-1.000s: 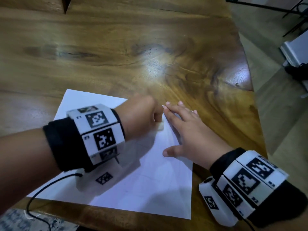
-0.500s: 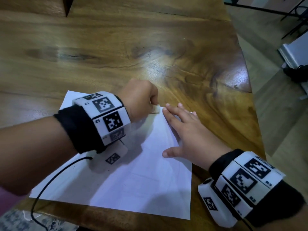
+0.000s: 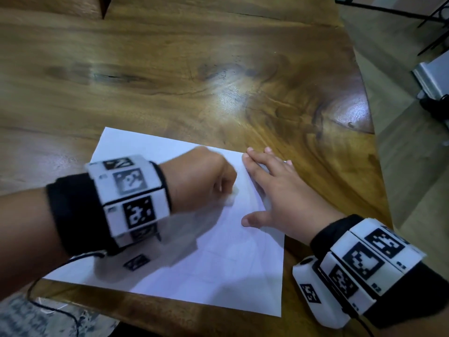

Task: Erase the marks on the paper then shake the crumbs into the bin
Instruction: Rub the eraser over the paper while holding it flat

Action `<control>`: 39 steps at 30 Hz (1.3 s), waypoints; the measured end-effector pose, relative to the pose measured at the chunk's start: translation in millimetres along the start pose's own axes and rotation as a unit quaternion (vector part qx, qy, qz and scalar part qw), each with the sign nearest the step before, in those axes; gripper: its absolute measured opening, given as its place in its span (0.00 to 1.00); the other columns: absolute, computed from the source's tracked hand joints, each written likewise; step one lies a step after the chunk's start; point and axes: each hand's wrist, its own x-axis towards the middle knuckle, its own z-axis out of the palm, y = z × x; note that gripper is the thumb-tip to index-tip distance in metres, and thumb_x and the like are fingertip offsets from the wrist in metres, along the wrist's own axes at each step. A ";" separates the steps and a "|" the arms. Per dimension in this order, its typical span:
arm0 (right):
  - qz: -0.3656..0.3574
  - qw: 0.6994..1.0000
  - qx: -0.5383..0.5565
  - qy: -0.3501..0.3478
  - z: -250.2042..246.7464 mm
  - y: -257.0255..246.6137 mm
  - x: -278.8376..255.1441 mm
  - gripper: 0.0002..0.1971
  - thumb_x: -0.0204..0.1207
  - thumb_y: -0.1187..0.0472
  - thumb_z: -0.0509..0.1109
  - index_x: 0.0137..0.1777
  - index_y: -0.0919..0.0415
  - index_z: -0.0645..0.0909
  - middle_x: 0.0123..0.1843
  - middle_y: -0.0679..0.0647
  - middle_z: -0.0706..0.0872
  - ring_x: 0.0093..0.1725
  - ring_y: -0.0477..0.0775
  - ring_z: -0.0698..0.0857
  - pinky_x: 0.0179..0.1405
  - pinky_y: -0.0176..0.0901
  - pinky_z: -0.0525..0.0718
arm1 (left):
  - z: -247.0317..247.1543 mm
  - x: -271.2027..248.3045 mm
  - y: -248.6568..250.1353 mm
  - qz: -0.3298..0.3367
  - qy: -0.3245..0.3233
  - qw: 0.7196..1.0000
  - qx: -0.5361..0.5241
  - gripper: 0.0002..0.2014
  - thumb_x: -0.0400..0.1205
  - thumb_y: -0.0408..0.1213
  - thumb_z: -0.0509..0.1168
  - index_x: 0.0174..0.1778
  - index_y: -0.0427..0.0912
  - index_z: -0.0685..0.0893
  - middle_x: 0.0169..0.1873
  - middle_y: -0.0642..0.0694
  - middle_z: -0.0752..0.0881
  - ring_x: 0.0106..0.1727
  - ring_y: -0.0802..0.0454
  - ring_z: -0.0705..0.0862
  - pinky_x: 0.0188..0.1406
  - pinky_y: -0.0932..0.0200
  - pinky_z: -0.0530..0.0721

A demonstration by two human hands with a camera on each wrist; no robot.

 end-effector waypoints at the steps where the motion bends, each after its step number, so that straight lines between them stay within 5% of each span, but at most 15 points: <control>1: 0.001 1.000 -0.001 0.000 0.1 -0.2 -0.2 0.55 0.66 0.43 0.75 0.82 0.49 0.38 0.83 0.38 0.37 0.81 0.44 0.32 0.75 0.42 0.31 | 2.4 -7.2 -0.6 0.011 -0.032 0.999 -0.003 0.06 0.72 0.43 0.70 0.38 0.45 0.87 0.30 0.53 0.85 0.35 0.53 0.78 0.32 0.67 0.72; 3: 0.003 1.000 -0.005 -0.002 0.0 -1.3 -0.6 0.55 0.66 0.42 0.74 0.82 0.49 0.37 0.83 0.38 0.37 0.81 0.44 0.31 0.76 0.42 0.31 | -0.3 -9.2 -4.0 0.006 -0.042 0.999 -0.001 0.05 0.72 0.40 0.70 0.41 0.47 0.88 0.38 0.49 0.89 0.36 0.55 0.79 0.35 0.68 0.73; 5: 0.006 1.000 -0.007 -0.005 0.2 -2.7 -1.2 0.56 0.66 0.41 0.74 0.82 0.49 0.36 0.82 0.38 0.37 0.81 0.44 0.31 0.77 0.44 0.31 | -9.3 3.2 -8.6 -0.030 0.021 0.999 -0.007 0.06 0.72 0.36 0.68 0.43 0.46 0.88 0.39 0.46 0.90 0.36 0.54 0.77 0.30 0.75 0.68; 8: 0.008 1.000 -0.003 -0.005 0.4 -4.1 -1.4 0.56 0.66 0.40 0.74 0.82 0.49 0.37 0.82 0.38 0.37 0.81 0.44 0.31 0.76 0.44 0.31 | -14.1 14.6 -9.9 -0.075 0.097 0.992 -0.026 0.06 0.74 0.37 0.68 0.44 0.41 0.86 0.34 0.49 0.84 0.38 0.52 0.76 0.28 0.65 0.67; 12: 0.011 1.000 -0.001 -0.005 0.1 -3.9 -2.0 0.56 0.65 0.41 0.74 0.82 0.49 0.37 0.82 0.38 0.37 0.81 0.45 0.31 0.77 0.45 0.31 | 7.1 -19.9 -6.8 0.006 0.046 0.999 -0.024 0.07 0.73 0.42 0.69 0.31 0.44 0.83 0.21 0.59 0.69 0.30 0.53 0.71 0.25 0.75 0.66; 15: 0.013 1.000 -0.003 -0.009 0.3 -4.5 -1.9 0.56 0.66 0.41 0.74 0.82 0.49 0.36 0.82 0.38 0.36 0.81 0.45 0.30 0.78 0.46 0.31 | 7.8 -21.2 -8.0 0.000 0.017 0.999 -0.032 0.04 0.71 0.42 0.71 0.35 0.45 0.86 0.22 0.58 0.73 0.31 0.56 0.72 0.27 0.78 0.67; 19: 0.012 1.000 -0.002 -0.005 0.5 -4.9 -1.7 0.56 0.66 0.41 0.75 0.82 0.49 0.37 0.83 0.38 0.37 0.81 0.45 0.31 0.77 0.45 0.31 | -11.2 13.9 -5.0 -0.046 0.078 0.996 -0.028 0.06 0.74 0.36 0.67 0.44 0.41 0.86 0.26 0.54 0.76 0.37 0.53 0.75 0.28 0.63 0.64; 22: 0.010 1.000 -0.001 -0.005 0.5 -4.5 -1.7 0.56 0.66 0.41 0.75 0.82 0.49 0.37 0.83 0.38 0.37 0.81 0.44 0.31 0.76 0.43 0.30 | -3.6 2.1 -6.1 -0.008 0.079 0.997 -0.018 0.07 0.74 0.40 0.67 0.37 0.41 0.85 0.28 0.51 0.75 0.33 0.52 0.73 0.24 0.70 0.65; 24: 0.010 1.000 0.001 -0.005 0.1 -3.8 -1.9 0.56 0.66 0.41 0.74 0.82 0.49 0.37 0.82 0.38 0.37 0.81 0.44 0.31 0.76 0.43 0.30 | 7.6 -19.6 -5.1 0.039 0.041 0.998 -0.017 0.10 0.73 0.43 0.66 0.30 0.42 0.83 0.24 0.53 0.73 0.31 0.51 0.72 0.27 0.65 0.64; 26: 0.010 1.000 0.003 -0.008 0.4 -4.1 -2.5 0.56 0.66 0.41 0.74 0.82 0.49 0.37 0.82 0.38 0.37 0.81 0.44 0.31 0.78 0.44 0.31 | 12.2 -28.6 -6.6 0.042 -0.005 0.999 -0.032 0.07 0.73 0.41 0.68 0.32 0.42 0.84 0.23 0.58 0.72 0.29 0.55 0.73 0.28 0.71 0.65; 29: 0.009 1.000 0.004 -0.005 0.5 -4.1 -3.3 0.55 0.66 0.41 0.74 0.82 0.49 0.37 0.82 0.38 0.37 0.81 0.44 0.31 0.78 0.45 0.31 | 1.9 -11.2 -13.3 0.005 0.040 0.999 -0.021 0.03 0.72 0.39 0.70 0.38 0.45 0.87 0.28 0.56 0.78 0.30 0.58 0.73 0.28 0.78 0.66; 33: 0.013 1.000 0.003 -0.007 0.4 -4.8 -2.5 0.55 0.67 0.41 0.74 0.82 0.49 0.37 0.82 0.37 0.37 0.81 0.44 0.31 0.77 0.44 0.31 | -1.4 -2.5 -20.7 -0.023 0.103 0.994 -0.027 0.08 0.72 0.44 0.71 0.35 0.44 0.85 0.27 0.50 0.81 0.30 0.51 0.75 0.25 0.66 0.67; 35: 0.013 1.000 0.003 -0.008 0.0 -4.5 -2.7 0.55 0.67 0.42 0.74 0.82 0.49 0.37 0.82 0.37 0.37 0.81 0.44 0.31 0.77 0.44 0.31 | 6.4 -21.8 -22.1 0.027 0.066 0.997 -0.020 0.10 0.70 0.45 0.70 0.29 0.43 0.83 0.23 0.54 0.75 0.27 0.52 0.74 0.24 0.75 0.64; 37: 0.013 1.000 0.003 -0.007 0.5 -4.5 -2.9 0.55 0.67 0.42 0.74 0.82 0.49 0.37 0.82 0.37 0.37 0.81 0.44 0.31 0.77 0.43 0.31 | 11.5 -40.1 -20.9 0.023 -0.021 0.999 -0.030 0.06 0.69 0.40 0.71 0.30 0.43 0.84 0.22 0.60 0.76 0.26 0.65 0.76 0.28 0.81 0.67; 39: 0.013 1.000 0.002 -0.007 0.6 -4.4 -3.0 0.55 0.67 0.42 0.74 0.82 0.49 0.36 0.82 0.37 0.37 0.81 0.44 0.31 0.76 0.43 0.30 | 8.1 -40.2 -25.2 0.003 -0.028 0.999 -0.041 0.02 0.67 0.36 0.73 0.33 0.44 0.87 0.25 0.64 0.80 0.28 0.70 0.78 0.32 0.84 0.68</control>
